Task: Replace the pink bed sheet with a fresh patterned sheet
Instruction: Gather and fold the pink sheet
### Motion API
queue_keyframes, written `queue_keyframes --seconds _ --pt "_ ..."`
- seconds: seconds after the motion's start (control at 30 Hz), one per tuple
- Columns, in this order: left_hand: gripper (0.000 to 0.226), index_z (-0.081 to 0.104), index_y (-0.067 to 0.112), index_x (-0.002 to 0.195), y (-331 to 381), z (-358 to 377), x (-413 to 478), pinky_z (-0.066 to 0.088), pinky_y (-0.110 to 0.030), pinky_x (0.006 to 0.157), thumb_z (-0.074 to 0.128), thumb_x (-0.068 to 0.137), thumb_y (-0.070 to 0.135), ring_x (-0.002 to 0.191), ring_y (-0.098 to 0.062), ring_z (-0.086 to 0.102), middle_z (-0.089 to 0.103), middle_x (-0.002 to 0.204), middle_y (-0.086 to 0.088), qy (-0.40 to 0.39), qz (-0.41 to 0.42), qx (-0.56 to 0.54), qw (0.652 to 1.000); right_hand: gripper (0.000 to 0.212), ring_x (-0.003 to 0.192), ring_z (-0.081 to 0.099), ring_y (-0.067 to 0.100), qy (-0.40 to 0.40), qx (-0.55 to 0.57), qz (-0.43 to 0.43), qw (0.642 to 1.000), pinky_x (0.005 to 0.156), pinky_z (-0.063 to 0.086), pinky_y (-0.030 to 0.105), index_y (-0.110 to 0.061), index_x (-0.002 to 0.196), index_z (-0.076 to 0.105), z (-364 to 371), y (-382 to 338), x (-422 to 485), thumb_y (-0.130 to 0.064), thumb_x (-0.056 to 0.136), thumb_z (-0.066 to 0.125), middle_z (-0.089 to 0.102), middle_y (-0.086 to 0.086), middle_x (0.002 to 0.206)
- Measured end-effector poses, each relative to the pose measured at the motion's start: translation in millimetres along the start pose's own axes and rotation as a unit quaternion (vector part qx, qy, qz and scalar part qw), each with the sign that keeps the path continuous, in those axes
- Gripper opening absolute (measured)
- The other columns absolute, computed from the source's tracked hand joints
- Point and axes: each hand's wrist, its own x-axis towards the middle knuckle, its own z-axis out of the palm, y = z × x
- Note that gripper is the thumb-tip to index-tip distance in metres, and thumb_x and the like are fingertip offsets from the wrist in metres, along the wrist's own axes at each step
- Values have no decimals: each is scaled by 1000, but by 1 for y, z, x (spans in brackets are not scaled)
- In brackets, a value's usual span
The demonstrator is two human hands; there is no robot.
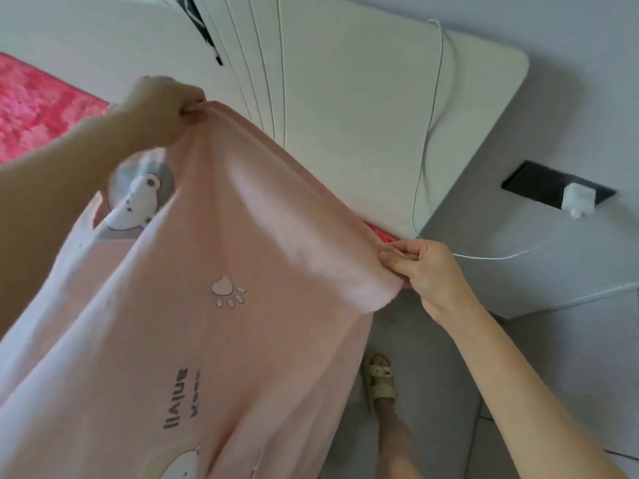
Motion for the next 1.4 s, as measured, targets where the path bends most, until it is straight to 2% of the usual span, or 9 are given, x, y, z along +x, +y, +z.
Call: queue_keyframes --seconds 0.1,0.27,0.4,0.57,0.67,0.9,1.1,1.23,1.4 --pt "26 56 11 112 78 43 21 35 -41 82 56 86 15 110 -36 46 53 110 -20 -6 -93 81 992 17 62 59 13 35 -80 3 996 61 47 27 -13 67 68 -12 27 50 -6 83 70 69 7 67" --pt "5 58 19 75 195 150 -5 41 -35 69 60 71 17 74 -20 52 56 74 3 -29 -166 -289 942 19 56 55 21 28 -149 45 987 53 43 32 -1 66 66 -33 79 136 -8 83 64 64 13 62" --pt "45 50 30 113 291 190 -30 48 -24 79 71 75 40 88 -7 52 52 97 15 -196 -177 -381 886 23 52 38 18 -22 -189 72 979 48 31 32 14 63 55 -43 95 187 -2 80 57 47 22 55" --pt "18 52 10 97 329 223 -6 36 -16 54 64 85 16 67 -15 56 59 77 5 -73 -296 -372 877 21 72 65 12 -163 -50 164 972 59 51 17 1 87 72 -58 92 218 -12 93 57 72 10 81" --pt "11 60 12 79 312 229 -2 38 -13 57 59 86 3 65 -7 54 60 68 6 -17 -429 -404 808 20 91 65 15 -48 -157 137 977 78 52 26 -10 99 69 -77 128 239 -7 91 51 69 -5 91" --pt "12 68 19 77 265 230 -28 43 -36 65 66 81 30 70 -21 53 62 71 -1 35 -563 -523 639 13 88 50 22 -217 -465 -20 858 75 36 33 -20 95 64 -71 193 249 -26 84 61 63 -4 86" --pt "45 65 33 58 275 179 -33 46 -16 58 56 92 3 56 2 53 60 55 17 148 -516 -537 651 38 64 44 10 -242 -338 -263 871 64 34 22 -19 56 43 -83 144 204 -33 91 52 45 -7 58" --pt "29 62 26 71 284 149 -39 43 -15 56 57 92 6 55 -1 51 56 56 12 203 -485 -534 662 23 58 42 2 -220 -190 42 956 53 35 15 -15 78 52 -81 139 189 -31 96 52 48 -8 67" --pt "40 36 9 57 314 151 -49 24 -21 50 63 87 13 53 -7 27 31 55 7 114 -420 -430 791 28 60 49 12 -299 -299 218 879 53 35 24 -19 63 48 -118 174 165 -25 82 67 49 -5 61"
